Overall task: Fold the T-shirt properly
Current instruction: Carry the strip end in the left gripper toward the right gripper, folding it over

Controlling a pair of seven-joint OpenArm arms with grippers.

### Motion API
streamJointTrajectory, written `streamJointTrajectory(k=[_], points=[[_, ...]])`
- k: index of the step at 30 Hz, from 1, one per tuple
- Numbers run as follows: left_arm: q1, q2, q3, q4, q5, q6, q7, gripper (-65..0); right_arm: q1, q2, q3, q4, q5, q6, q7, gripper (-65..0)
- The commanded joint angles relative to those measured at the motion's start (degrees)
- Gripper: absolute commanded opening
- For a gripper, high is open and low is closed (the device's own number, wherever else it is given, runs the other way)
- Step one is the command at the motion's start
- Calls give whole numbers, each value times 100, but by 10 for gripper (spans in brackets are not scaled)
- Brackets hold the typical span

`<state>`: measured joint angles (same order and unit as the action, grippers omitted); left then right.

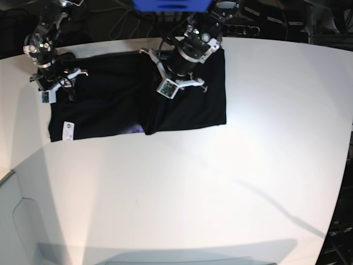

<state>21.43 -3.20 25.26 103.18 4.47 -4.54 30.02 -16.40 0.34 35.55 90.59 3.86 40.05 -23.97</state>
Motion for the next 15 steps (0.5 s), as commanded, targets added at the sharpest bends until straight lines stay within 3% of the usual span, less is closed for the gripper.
streamJointTrajectory(k=[1,3,5,12,15], points=[[-11,26,19,96,-21,-17,-149,-650,-26,58,1,36,-144,-5,-140,-352],[-11,26,19,148,-21,-17,-149,-649,-26,58,-8,36,-144,-5,-140,-352],[-2,26,19,201,-21,-17,-149,-596,-26,58,-8,36,-144,-5,-140,-352],[50,-27,11,737,-65,-17,-202,-212,-26,58,-8,36,-144,-5,-140,-352],[165,-133,-24,1238,-56,-17,-211,-197,-26,58,-8,36,-144,-5,-140,-352]])
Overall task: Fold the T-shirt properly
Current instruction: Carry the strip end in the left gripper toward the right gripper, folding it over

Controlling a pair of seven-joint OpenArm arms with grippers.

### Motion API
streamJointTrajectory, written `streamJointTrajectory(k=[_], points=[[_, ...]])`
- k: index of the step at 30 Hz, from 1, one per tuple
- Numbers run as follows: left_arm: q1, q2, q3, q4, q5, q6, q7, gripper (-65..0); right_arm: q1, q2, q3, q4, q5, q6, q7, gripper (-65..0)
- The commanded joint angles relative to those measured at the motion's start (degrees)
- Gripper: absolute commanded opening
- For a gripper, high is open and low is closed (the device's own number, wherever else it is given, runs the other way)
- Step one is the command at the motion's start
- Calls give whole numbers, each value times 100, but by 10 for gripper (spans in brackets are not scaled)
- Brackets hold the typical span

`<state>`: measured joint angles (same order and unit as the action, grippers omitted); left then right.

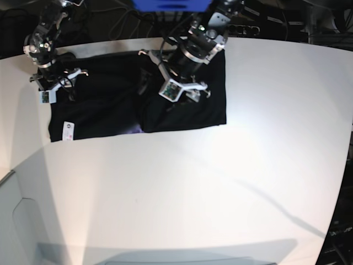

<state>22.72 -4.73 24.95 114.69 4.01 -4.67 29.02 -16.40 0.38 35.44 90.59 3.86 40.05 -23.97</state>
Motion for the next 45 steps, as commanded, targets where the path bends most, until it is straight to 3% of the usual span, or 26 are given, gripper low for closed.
streamJointTrajectory(k=[1,8,12,26,30,34,38,45], points=[[80,-15,-38,157,8,-4,-110,-209,-26,54,3,36,-144,-5,-140,-352],[211,-243,-926,-116,-27,-21,-58,-320,54,54,-6,45,-144,-5,-140,-352],[229,-261,-952,-247,-45,-56,-58,-396,80,45,-6,36,-144,-5,-140,-352],[-817,-252,1386,-1434,-36,-48,-49,-408,89,36,-6,36,-126,-5,-140,-352],[-1081,-147,1606,-1505,-45,-12,-93,-408,106,-16,30,80,-100,-5,-104,-352],[-975,-173,1263,-757,-45,-12,-66,-408,247,-139,337,308,-100,-5,-113,-347],[-720,-472,613,-379,-45,-4,-93,-408,379,-262,531,563,-100,-5,-131,-298],[-52,-648,-1128,-467,-45,-48,-110,-408,590,-289,698,528,-135,-5,-140,-272]])
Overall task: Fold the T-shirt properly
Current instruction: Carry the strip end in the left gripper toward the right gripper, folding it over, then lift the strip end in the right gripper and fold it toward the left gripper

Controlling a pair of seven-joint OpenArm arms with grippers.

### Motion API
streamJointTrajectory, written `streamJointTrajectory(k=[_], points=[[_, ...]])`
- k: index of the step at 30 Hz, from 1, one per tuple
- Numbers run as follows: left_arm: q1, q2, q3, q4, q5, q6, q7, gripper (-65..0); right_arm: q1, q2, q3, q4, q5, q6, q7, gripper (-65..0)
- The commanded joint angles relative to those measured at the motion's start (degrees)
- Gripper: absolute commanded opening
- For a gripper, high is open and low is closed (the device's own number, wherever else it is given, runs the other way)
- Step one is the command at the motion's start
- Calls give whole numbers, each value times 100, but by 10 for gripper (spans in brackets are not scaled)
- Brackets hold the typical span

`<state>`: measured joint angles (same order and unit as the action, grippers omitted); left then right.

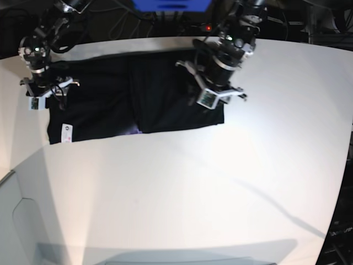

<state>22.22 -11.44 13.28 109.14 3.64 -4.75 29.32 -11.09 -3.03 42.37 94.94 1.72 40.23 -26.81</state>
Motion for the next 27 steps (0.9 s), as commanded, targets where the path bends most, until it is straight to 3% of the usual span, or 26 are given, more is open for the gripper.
streamJointTrajectory(k=[1,8,19,27], points=[[51,23,-154,70,-8,-39,-141,-408,85,52,5,58,79,-23,144,-272],[130,32,-787,-88,-8,-39,-141,-408,208,158,5,-338,70,-23,153,-271],[-90,32,-805,-844,-8,-39,-141,-408,226,413,5,-1094,70,-23,180,-271],[-90,32,-805,-914,-8,-39,-141,-408,199,421,-48,-1480,79,-23,180,-276]])
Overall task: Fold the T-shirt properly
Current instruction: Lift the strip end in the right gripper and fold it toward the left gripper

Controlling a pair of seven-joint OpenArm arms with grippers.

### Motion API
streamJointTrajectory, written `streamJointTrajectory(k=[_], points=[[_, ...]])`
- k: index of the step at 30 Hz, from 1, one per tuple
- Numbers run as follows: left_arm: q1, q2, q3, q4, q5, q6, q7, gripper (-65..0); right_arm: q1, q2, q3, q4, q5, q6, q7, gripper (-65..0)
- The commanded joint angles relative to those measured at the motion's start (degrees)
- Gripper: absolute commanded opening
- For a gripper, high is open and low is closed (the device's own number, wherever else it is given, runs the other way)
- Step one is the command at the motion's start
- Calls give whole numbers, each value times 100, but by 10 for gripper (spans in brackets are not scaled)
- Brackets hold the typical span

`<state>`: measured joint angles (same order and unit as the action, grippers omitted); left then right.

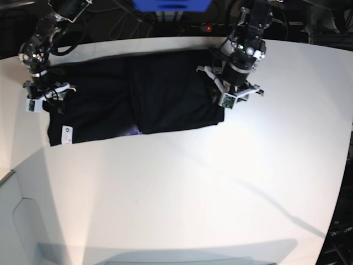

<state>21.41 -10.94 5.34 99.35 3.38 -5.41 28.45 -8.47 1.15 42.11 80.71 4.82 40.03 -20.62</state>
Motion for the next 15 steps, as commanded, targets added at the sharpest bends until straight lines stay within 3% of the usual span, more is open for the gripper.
streamJointTrajectory(k=[1,4,12,15], points=[[-9,-18,-11,65,18,27,-53,-408,-72,4,-22,-57,-231,-3,-439,-281],[-9,-18,-11,65,18,27,-53,-408,-72,-14,-31,-57,-231,-3,-439,-341],[0,-18,-20,65,18,35,-53,-408,-81,-5,-57,-57,-240,-3,-465,-632],[0,-18,-20,65,18,35,-53,-408,-195,22,-224,-22,-240,-3,-448,-650]])
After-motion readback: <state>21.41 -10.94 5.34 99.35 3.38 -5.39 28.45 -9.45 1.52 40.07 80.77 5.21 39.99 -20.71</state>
